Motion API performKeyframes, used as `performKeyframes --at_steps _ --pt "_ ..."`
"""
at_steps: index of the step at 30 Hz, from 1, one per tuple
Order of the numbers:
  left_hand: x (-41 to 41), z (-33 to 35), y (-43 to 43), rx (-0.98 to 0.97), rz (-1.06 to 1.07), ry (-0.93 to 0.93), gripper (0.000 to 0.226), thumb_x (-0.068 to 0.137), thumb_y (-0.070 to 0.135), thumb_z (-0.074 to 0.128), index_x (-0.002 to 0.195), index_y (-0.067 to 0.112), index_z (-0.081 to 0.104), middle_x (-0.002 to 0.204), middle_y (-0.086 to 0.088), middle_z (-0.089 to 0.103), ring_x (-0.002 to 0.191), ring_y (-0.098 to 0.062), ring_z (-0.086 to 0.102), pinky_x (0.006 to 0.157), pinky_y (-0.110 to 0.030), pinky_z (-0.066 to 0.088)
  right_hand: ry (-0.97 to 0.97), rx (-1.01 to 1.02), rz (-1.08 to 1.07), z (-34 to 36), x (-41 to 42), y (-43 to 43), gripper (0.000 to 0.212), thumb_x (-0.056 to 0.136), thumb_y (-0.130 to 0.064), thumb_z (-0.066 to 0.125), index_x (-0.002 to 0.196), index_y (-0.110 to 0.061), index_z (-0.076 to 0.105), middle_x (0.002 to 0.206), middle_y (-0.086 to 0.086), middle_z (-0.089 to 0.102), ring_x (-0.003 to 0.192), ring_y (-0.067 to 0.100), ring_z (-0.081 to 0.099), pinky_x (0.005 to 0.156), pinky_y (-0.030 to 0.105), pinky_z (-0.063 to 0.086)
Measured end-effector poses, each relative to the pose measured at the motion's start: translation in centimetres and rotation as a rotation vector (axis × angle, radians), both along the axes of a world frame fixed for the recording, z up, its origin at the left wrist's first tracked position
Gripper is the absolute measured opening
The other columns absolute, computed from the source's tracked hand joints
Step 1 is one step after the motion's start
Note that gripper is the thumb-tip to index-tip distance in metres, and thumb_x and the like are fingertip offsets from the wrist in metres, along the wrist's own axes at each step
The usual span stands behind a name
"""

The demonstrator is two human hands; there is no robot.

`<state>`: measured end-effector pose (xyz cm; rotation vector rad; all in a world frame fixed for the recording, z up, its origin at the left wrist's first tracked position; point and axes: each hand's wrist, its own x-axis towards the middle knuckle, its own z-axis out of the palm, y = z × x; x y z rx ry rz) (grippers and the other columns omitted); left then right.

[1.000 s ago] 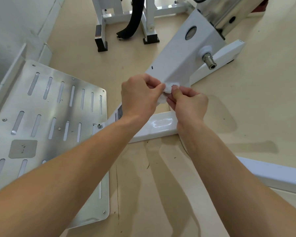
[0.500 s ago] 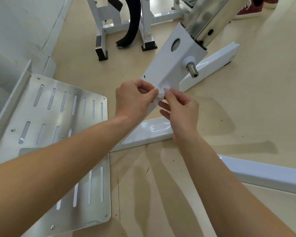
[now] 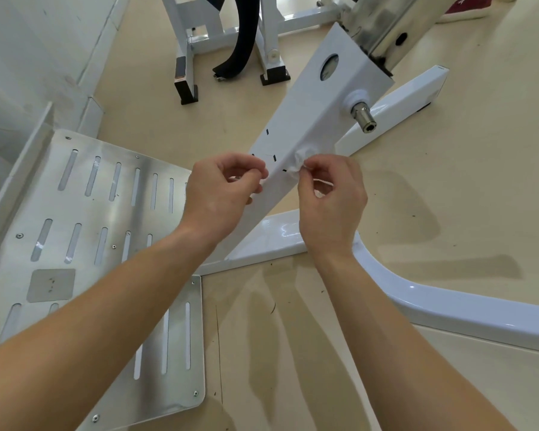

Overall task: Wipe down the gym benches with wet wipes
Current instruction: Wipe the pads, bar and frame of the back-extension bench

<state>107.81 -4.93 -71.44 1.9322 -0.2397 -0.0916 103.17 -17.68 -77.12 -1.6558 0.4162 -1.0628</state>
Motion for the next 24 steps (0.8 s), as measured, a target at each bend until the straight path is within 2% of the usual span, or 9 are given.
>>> performKeyframes --at_steps 4,7,10,13,17,20,22,24 --pt "0.0 -0.4 -0.3 -0.038 0.000 0.017 0.019 0.090 0.005 0.062 0.086 0.019 0.074 0.087 0.001 0.076 0.076 -0.018 0.072 0.067 -0.030 0.057 -0.039 -0.351 -0.088 -2.5 1.0 0.6 0.015 0.090 0.002 0.068 0.104 0.000 0.074 0.107 0.014 0.061 0.094 0.022 0.062 0.088 0.027 0.053" --pt "0.2 -0.6 -0.2 -0.049 0.008 0.023 0.018 0.091 0.006 0.061 0.088 0.019 0.074 0.088 0.002 0.076 0.077 -0.017 0.073 0.066 -0.028 0.056 0.057 -0.678 -0.079 -4.8 0.4 1.0 0.034 0.091 -0.004 0.065 0.125 0.003 0.066 0.127 0.021 0.061 0.114 0.033 0.060 0.097 0.040 0.051" --pt "0.6 -0.9 0.1 -0.061 0.036 0.041 0.018 0.091 0.006 0.060 0.090 0.017 0.074 0.088 0.003 0.076 0.077 -0.015 0.072 0.067 -0.028 0.057 0.253 -0.900 -0.055 -6.2 -0.3 1.1 0.061 0.088 -0.013 0.060 0.144 0.006 0.046 0.152 0.028 0.038 0.142 0.037 0.041 0.112 0.048 0.040" --pt "1.0 -1.4 0.4 -0.054 0.050 0.052 0.019 0.091 0.006 0.059 0.090 0.016 0.075 0.088 0.003 0.075 0.076 -0.014 0.071 0.066 -0.027 0.055 0.326 -0.946 -0.047 -6.1 -0.4 0.9 0.073 0.086 -0.016 0.060 0.150 0.006 0.032 0.161 0.025 0.021 0.151 0.034 0.025 0.120 0.049 0.029" --pt "1.2 -2.0 0.8 -0.036 0.068 0.071 0.020 0.091 0.005 0.058 0.091 0.015 0.075 0.089 0.001 0.075 0.077 -0.016 0.071 0.067 -0.028 0.055 0.252 -0.916 -0.077 -5.4 -0.4 0.9 0.076 0.080 -0.008 0.061 0.151 -0.002 0.032 0.159 0.022 0.028 0.149 0.033 0.030 0.117 0.051 0.033" --pt "1.2 -2.3 1.0 -0.019 0.076 0.075 0.020 0.091 0.006 0.058 0.091 0.017 0.075 0.088 0.002 0.075 0.079 -0.018 0.072 0.067 -0.027 0.055 0.263 -0.975 -0.159 -5.4 -0.1 0.5 0.073 0.082 -0.013 0.061 0.152 -0.006 0.038 0.157 0.017 0.032 0.144 0.037 0.036 0.115 0.055 0.033" --pt "1.1 -2.3 1.0 -0.017 0.081 0.081 0.021 0.091 0.006 0.058 0.091 0.017 0.075 0.088 0.002 0.075 0.079 -0.017 0.071 0.066 -0.027 0.054 0.305 -1.012 -0.208 -5.5 0.1 0.5 0.070 0.085 -0.020 0.060 0.151 -0.005 0.040 0.156 0.014 0.026 0.143 0.039 0.032 0.118 0.055 0.027" --pt "1.0 -2.4 0.9 -0.014 0.082 0.086 0.021 0.092 0.006 0.058 0.091 0.017 0.075 0.089 0.002 0.075 0.080 -0.018 0.071 0.067 -0.027 0.055 0.337 -1.031 -0.193 -5.7 0.2 0.6 0.074 0.087 -0.026 0.060 0.152 -0.004 0.033 0.157 0.015 0.020 0.147 0.038 0.021 0.123 0.052 0.019"
